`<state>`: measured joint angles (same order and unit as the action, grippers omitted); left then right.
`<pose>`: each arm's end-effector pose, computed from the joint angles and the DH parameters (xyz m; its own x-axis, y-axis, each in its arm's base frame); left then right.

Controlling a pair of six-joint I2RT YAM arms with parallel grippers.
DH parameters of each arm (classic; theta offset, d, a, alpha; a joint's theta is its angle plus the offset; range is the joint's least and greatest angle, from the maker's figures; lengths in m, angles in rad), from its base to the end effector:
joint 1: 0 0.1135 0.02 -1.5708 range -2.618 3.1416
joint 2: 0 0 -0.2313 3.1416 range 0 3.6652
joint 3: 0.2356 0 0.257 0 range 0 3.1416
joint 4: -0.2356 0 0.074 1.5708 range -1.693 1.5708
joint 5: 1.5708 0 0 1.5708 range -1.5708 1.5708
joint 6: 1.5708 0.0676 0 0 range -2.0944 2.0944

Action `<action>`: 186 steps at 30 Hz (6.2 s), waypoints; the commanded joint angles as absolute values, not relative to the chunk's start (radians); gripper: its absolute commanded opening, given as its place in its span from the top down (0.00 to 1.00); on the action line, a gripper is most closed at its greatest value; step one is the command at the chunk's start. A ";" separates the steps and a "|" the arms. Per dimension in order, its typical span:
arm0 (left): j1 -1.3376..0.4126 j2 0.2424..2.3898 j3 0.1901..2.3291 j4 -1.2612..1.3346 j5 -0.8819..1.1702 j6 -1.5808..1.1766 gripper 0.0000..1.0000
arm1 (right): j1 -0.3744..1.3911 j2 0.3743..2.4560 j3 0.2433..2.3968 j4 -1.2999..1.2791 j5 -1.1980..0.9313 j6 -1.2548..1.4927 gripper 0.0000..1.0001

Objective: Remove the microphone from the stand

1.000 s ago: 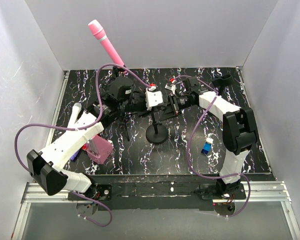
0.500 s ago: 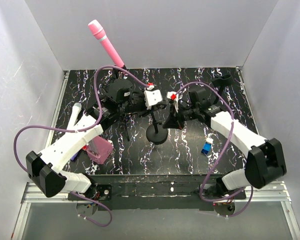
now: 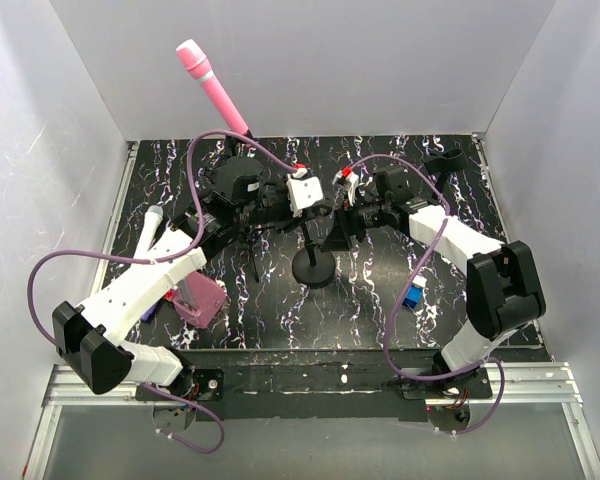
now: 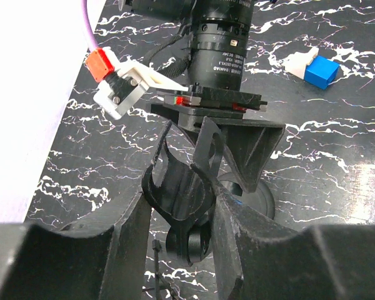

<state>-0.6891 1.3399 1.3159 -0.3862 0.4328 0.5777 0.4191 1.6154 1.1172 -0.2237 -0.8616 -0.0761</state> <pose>0.2463 -0.2396 0.3387 0.2195 0.4615 -0.8596 0.9003 0.2436 0.3607 0.3144 0.1962 0.1999 -0.5422 -0.2957 -0.7865 -0.8289 0.3416 0.4430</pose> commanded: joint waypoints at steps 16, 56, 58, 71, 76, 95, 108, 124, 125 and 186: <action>-0.683 1.331 1.336 -0.356 0.416 0.618 1.00 | 0.454 1.686 1.258 -0.340 -1.020 -0.185 0.64; -0.675 1.396 1.393 -0.299 0.370 0.453 1.00 | 0.514 1.218 0.909 -0.320 -0.639 -0.576 0.29; -0.675 1.396 1.388 -0.290 0.370 0.446 1.00 | 0.483 1.351 1.048 -0.476 -0.716 -0.430 0.30; -0.675 1.393 1.401 -0.318 0.380 0.457 1.00 | 0.405 1.739 1.381 -0.563 -1.068 0.026 0.25; -0.676 1.390 1.401 -0.325 0.379 0.459 1.00 | 0.403 1.784 1.367 -0.508 -1.068 0.107 0.28; -0.675 1.397 1.397 -0.318 0.380 0.457 1.00 | 0.402 1.818 1.232 -0.417 -0.560 0.092 0.95; -0.673 1.401 1.397 -0.322 0.374 0.459 1.00 | 0.391 1.726 1.301 -0.494 -0.829 -0.268 0.51; -0.675 1.397 1.396 -0.319 0.371 0.453 1.00 | 0.400 1.741 1.365 -0.357 -0.943 -0.224 0.46; -0.675 1.399 1.397 -0.319 0.370 0.449 1.00 | 0.402 1.741 1.367 -0.357 -0.951 -0.224 0.46; -0.673 1.408 1.364 -0.279 0.364 0.351 1.00 | 0.733 1.316 0.446 0.463 -0.239 -1.416 0.54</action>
<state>-0.6762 1.4345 1.3697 -0.3088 0.3656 0.3477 0.7303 1.3689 0.5053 0.6243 -0.1795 -1.4048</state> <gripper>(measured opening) 0.007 0.434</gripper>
